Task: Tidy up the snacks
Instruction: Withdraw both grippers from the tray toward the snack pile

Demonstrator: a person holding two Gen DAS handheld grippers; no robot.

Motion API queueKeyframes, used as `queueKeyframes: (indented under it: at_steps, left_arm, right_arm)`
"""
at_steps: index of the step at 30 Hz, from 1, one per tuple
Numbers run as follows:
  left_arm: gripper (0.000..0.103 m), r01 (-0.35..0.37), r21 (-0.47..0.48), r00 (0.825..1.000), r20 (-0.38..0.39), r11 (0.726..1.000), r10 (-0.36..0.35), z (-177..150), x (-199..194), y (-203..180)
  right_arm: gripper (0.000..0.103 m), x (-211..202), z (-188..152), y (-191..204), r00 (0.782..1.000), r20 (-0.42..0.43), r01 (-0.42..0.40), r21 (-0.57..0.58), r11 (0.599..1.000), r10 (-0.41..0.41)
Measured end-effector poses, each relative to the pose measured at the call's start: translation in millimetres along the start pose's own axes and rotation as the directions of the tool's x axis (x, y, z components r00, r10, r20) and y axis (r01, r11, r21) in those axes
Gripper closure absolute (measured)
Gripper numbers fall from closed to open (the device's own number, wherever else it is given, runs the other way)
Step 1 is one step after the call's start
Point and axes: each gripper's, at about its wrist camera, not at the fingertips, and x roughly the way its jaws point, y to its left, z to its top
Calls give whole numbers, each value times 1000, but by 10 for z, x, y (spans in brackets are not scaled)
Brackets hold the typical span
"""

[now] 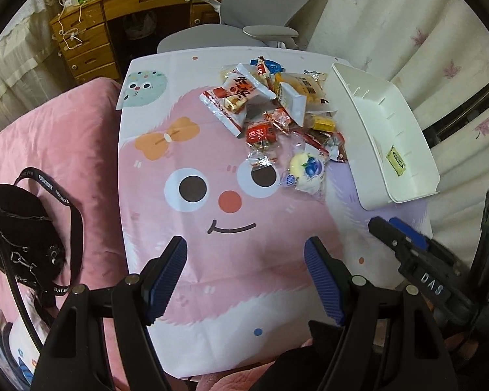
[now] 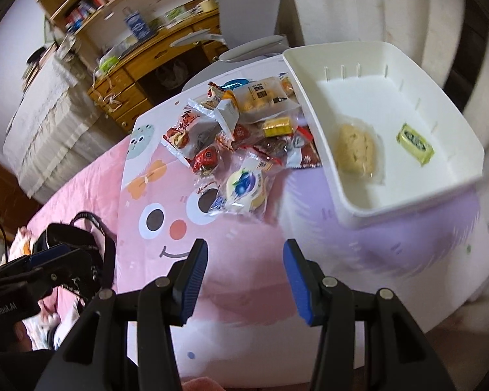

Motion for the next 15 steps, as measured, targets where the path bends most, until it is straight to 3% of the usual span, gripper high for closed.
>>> queueKeyframes:
  at_steps: [8, 11, 15]
  left_arm:
    - [26, 43, 16, 998, 37, 999, -43, 119, 60, 180]
    - [25, 61, 14, 997, 48, 998, -61, 198, 111, 198]
    - [25, 43, 21, 998, 48, 999, -44, 368, 244, 188]
  right_arm:
    - [51, 36, -269, 146, 998, 46, 51, 9, 999, -52]
    - [38, 66, -307, 188, 996, 79, 45, -19, 999, -43]
    - [34, 197, -280, 233, 992, 123, 33, -58, 998, -25]
